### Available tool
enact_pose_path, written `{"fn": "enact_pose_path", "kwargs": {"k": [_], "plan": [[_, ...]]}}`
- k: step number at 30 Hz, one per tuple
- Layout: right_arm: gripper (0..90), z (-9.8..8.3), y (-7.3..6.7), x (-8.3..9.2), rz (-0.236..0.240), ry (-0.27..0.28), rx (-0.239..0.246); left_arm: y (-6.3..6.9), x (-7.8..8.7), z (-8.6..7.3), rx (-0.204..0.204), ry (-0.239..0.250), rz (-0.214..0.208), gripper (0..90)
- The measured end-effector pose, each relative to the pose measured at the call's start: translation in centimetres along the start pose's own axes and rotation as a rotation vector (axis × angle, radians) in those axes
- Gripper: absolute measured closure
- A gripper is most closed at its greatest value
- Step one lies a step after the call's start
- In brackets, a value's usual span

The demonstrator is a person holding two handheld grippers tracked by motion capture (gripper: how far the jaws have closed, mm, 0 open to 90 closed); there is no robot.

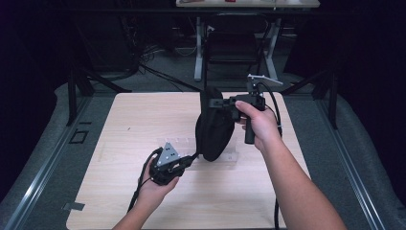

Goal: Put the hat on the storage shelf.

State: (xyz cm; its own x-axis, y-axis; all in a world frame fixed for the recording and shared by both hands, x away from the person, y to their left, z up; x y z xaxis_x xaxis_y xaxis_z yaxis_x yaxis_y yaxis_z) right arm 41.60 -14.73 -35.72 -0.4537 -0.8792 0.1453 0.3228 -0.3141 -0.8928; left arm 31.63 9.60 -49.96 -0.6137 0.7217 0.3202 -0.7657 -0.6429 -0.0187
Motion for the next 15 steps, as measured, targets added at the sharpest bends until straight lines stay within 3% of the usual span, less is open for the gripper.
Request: {"fn": "enact_pose_path", "kwargs": {"k": [15], "plan": [[80.3, -0.3, -1.6, -0.1, 0.022, -0.002, 0.032, -0.1, 0.2, -0.1, -0.036, -0.007, 0.011, 85.3]]}}
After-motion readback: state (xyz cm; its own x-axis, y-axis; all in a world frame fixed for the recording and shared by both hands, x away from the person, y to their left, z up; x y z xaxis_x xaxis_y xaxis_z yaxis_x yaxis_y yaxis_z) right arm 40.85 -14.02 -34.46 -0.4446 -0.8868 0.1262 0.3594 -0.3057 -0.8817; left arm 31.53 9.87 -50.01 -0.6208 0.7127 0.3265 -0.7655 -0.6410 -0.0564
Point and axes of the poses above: each handheld gripper's, and its own axes: x roughly backward along the jaws, z roughly out of its top, y roughly to its right, the point moved 2 cm from there along -x, roughly forward along the jaws, and after that the axes turned 13 degrees about y, right-handed, at the moved point
